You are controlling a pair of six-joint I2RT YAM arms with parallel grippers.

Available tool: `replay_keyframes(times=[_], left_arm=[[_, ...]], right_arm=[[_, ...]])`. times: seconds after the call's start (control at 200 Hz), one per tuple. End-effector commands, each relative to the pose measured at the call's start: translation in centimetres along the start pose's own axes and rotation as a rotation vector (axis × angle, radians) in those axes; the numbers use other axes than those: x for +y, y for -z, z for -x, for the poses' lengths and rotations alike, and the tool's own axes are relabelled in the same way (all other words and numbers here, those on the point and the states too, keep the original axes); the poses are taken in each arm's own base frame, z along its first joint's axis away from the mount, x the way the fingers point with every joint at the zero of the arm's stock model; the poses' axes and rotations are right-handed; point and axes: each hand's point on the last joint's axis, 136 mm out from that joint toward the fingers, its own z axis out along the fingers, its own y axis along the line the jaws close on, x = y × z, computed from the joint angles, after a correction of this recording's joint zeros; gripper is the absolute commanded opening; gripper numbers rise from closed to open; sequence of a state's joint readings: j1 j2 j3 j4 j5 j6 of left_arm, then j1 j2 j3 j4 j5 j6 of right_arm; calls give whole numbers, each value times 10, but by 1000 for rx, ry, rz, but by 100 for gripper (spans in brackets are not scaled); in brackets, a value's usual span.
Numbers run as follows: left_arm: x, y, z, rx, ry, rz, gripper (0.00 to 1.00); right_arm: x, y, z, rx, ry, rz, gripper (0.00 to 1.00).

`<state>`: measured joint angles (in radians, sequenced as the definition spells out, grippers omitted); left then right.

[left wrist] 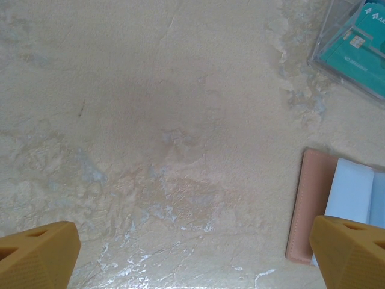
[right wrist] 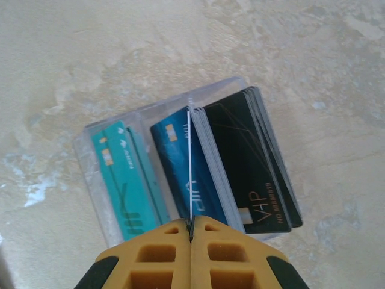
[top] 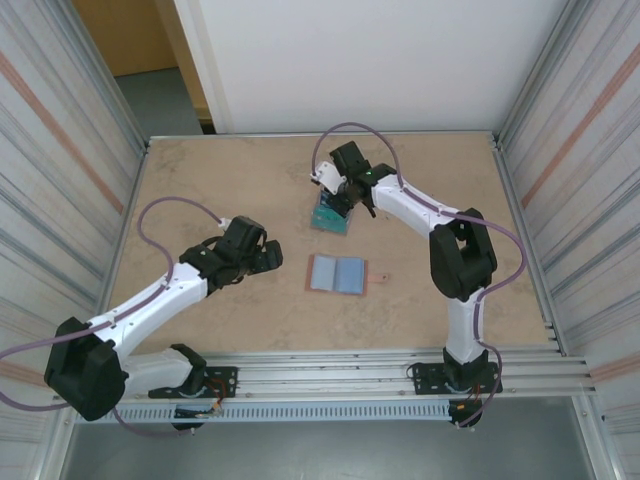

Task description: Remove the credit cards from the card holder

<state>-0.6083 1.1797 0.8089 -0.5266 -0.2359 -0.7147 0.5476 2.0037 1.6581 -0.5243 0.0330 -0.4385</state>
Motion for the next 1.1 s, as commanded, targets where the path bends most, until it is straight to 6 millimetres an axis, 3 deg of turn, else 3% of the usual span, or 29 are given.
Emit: replay_keyframes(times=[0.0, 0.401, 0.631, 1.092], left_arm=[[4, -2, 2, -8, 19, 15, 99], [5, -6, 1, 4, 13, 25, 99], [5, -10, 0, 14, 14, 30, 99], [7, -12, 1, 20, 13, 37, 99]], right_arm=[[-9, -4, -1, 15, 19, -15, 0], [-9, -13, -5, 30, 69, 1, 0], [-9, -5, 6, 16, 95, 28, 0], [-5, -25, -14, 86, 98, 65, 0]])
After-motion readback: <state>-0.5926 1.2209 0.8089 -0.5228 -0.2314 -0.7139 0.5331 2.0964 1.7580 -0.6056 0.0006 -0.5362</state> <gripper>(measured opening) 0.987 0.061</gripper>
